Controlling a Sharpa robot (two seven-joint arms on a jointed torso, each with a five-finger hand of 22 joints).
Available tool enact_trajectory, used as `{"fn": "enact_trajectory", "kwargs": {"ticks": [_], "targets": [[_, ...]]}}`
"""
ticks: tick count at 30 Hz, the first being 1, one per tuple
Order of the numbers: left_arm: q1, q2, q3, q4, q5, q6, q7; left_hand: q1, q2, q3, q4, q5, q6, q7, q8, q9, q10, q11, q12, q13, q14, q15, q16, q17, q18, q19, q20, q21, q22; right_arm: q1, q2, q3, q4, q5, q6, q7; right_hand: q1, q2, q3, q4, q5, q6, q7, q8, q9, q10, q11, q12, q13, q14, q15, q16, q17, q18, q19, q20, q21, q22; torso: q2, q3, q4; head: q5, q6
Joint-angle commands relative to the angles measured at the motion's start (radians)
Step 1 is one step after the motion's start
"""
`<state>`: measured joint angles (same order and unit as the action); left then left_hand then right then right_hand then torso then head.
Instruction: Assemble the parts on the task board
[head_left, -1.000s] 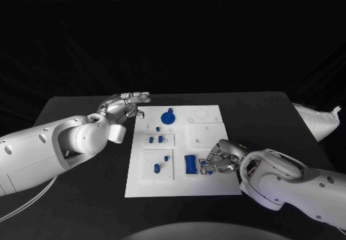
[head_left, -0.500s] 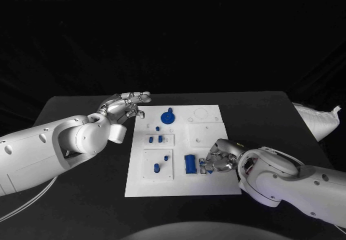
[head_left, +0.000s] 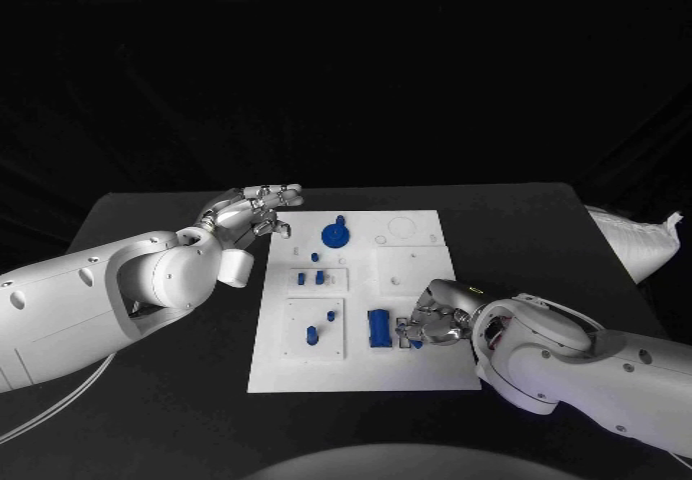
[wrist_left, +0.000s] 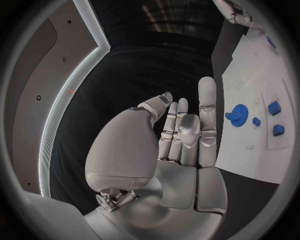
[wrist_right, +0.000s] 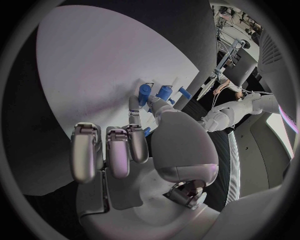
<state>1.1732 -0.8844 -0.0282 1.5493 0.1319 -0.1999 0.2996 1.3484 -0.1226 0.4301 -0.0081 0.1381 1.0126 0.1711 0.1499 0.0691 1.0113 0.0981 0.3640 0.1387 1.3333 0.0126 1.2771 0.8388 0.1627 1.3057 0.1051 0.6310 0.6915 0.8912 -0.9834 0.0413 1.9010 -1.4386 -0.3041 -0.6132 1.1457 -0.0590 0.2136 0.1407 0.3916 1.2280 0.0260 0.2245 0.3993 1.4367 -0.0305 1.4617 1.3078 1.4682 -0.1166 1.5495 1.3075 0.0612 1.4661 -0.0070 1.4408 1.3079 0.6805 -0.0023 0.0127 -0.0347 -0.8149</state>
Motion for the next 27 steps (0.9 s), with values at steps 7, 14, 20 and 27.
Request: {"fn": "enact_trajectory", "kwargs": {"ticks": [7, 14, 20, 27], "targets": [[0.001, 0.001, 0.001, 0.003, -0.007, 0.018, 0.002, -0.005, 0.006, -0.006, -0.002, 0.002, -0.005, -0.002, 0.006, -0.001, -0.008, 0.002, 0.004, 0.000, -0.006, 0.000, -0.002, -0.002, 0.019, -0.007, 0.003, -0.006, -0.001, -0.004, 0.005, -0.003, 0.004, -0.012, 0.047, 0.000, 0.012, 0.033, 0.022, -0.002, 0.018, 0.031, -0.030, 0.017, 0.025, 0.117, -0.042, 0.026, 0.219, 0.101, -0.012, 0.016, 0.254, -0.021, 0.046, -0.010, 0.020, 0.085, 0.000, 0.0006, -0.0001, -0.001, -0.003], [0.001, 0.000, 0.001, 0.003, -0.012, 0.018, 0.002, -0.005, 0.006, -0.006, -0.002, 0.002, -0.005, -0.002, 0.006, -0.001, -0.008, 0.002, 0.004, 0.000, -0.006, 0.000, -0.002, -0.002, 0.019, -0.007, 0.003, -0.006, -0.001, -0.004, 0.005, -0.003, 0.013, -0.009, 0.043, 0.002, 0.014, 0.037, 0.027, -0.004, 0.019, 0.031, -0.030, 0.020, 0.030, 0.118, -0.042, 0.031, 0.222, 0.101, -0.012, 0.018, 0.257, -0.022, 0.048, -0.010, 0.023, 0.090, 0.000, 0.0008, -0.0003, 0.000, -0.003], [0.001, 0.000, 0.001, 0.004, -0.013, 0.019, 0.002, -0.005, 0.006, -0.006, -0.002, 0.002, -0.005, -0.002, 0.006, -0.001, -0.008, 0.002, 0.004, 0.000, -0.006, 0.000, -0.002, -0.002, 0.019, -0.007, 0.003, -0.006, -0.001, -0.004, 0.004, -0.003, 0.018, -0.009, 0.046, 0.002, 0.010, 0.039, 0.030, -0.003, 0.019, 0.033, -0.031, 0.024, 0.034, 0.119, -0.043, 0.036, 0.224, 0.102, -0.013, 0.021, 0.263, -0.024, 0.050, -0.011, 0.027, 0.096, 0.000, 0.0004, 0.0000, -0.001, -0.004], [0.001, -0.001, 0.001, 0.004, -0.014, 0.018, 0.002, -0.005, 0.007, -0.005, -0.002, 0.002, -0.005, -0.002, 0.007, 0.000, -0.009, 0.002, 0.005, 0.000, -0.007, 0.000, -0.004, -0.006, 0.019, -0.007, 0.003, -0.006, -0.002, -0.004, 0.003, -0.003, 0.019, -0.014, 0.052, 0.001, -0.008, 0.032, 0.025, 0.004, 0.011, 0.031, -0.031, 0.030, 0.045, 0.120, -0.043, 0.036, 0.225, 0.103, -0.013, 0.021, 0.263, -0.024, 0.051, -0.011, 0.029, 0.099, 0.000, 0.0002, 0.0003, -0.002, -0.004]]}}
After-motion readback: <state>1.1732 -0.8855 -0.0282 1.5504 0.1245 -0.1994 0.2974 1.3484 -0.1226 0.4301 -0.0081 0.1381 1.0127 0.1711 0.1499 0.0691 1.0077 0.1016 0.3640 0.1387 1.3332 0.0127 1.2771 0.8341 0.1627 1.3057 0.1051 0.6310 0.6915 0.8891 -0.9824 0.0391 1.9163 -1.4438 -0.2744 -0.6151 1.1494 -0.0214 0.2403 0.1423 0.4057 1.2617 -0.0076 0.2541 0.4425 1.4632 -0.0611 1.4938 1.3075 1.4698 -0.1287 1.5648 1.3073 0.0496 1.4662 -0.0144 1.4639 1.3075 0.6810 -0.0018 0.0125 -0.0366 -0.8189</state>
